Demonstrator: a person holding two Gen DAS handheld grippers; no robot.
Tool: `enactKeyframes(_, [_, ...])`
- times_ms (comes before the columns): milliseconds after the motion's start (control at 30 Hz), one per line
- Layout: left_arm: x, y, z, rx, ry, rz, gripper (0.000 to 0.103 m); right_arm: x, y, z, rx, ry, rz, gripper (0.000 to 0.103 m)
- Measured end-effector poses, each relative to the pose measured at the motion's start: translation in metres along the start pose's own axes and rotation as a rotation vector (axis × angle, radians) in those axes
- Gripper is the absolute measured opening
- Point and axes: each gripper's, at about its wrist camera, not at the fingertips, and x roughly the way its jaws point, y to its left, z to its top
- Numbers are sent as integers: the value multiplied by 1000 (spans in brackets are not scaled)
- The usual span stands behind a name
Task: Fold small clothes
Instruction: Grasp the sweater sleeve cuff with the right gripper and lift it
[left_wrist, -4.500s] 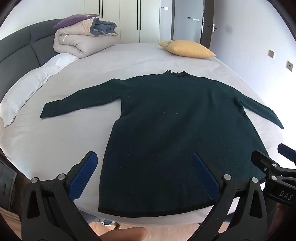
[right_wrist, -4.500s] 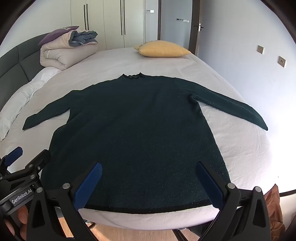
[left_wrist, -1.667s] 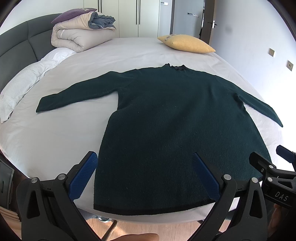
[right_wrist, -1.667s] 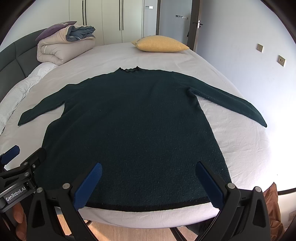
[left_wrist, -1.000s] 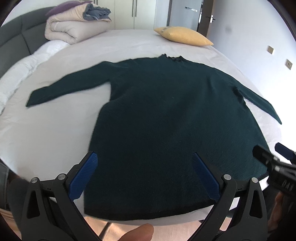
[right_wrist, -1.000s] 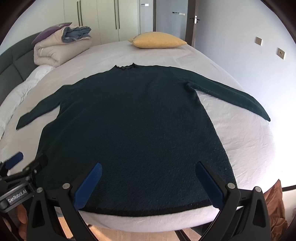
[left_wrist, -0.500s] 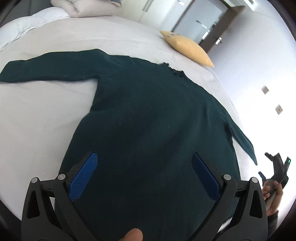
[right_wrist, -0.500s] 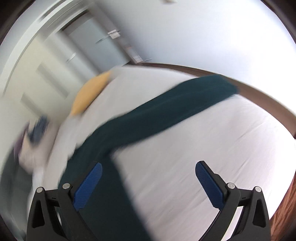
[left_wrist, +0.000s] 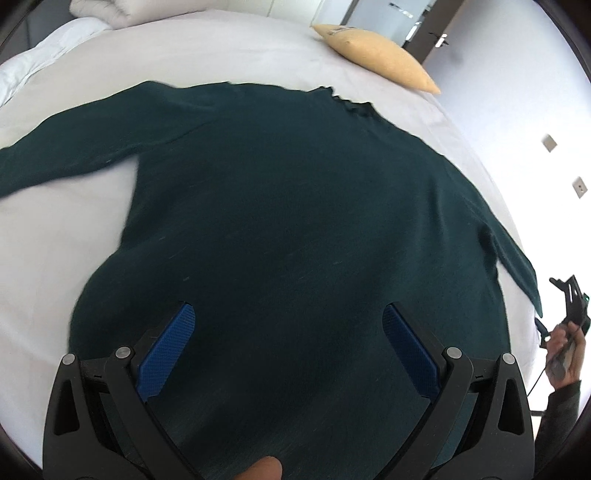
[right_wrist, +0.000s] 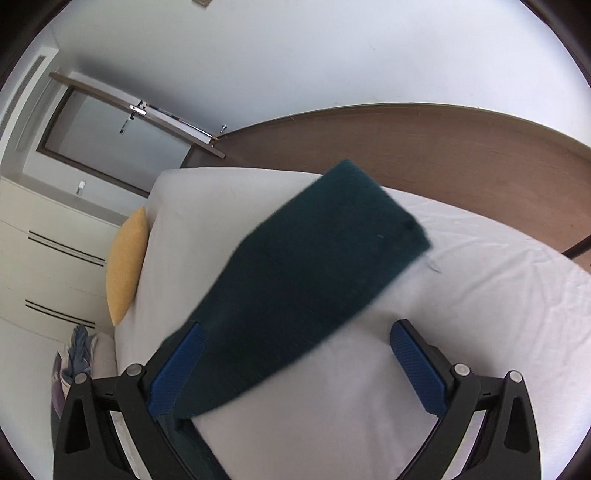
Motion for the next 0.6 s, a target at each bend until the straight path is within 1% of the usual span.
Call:
enactKeyframes(100, [7, -4, 2, 5, 14, -26, 103, 0, -7, -1, 70, -18, 64, 101])
enactKeyframes(167, [11, -1, 2, -5, 25, -42, 103, 1, -11, 1, 116, -22, 102, 94])
enactKeyframes(200, [12, 1, 2, -11, 25, -47, 103, 1, -13, 2, 134, -25, 117, 92])
enactKeyframes(233, [14, 2, 1, -19, 24, -50, 103, 2, -16, 1, 150, -29, 131, 88])
enactKeyframes(267, [15, 4, 1, -29, 22, -53, 103, 2, -19, 2, 161, -34, 139, 80])
enactKeyframes(300, [16, 7, 1, -37, 22, -61, 103, 2, -19, 2, 167, -37, 144, 77])
enactKeyframes(333, [17, 10, 2, -46, 18, -73, 103, 3, -21, 2, 173, -39, 151, 69])
enactKeyframes(400, [18, 13, 4, -57, 10, -90, 103, 6, -25, 4, 189, -52, 166, 49])
enactKeyframes(433, [19, 15, 7, -64, 5, -106, 103, 7, -26, 5, 194, -57, 164, 44])
enactKeyframes(467, [17, 19, 6, -70, 5, -117, 103, 7, -28, 5, 195, -63, 153, 31])
enactKeyframes(500, [18, 22, 9, -80, 7, -130, 103, 7, -27, 4, 190, -73, 133, 27])
enactKeyframes(600, [20, 32, 19, -113, 2, -164, 103, 1, -6, 0, 118, -119, 65, 22])
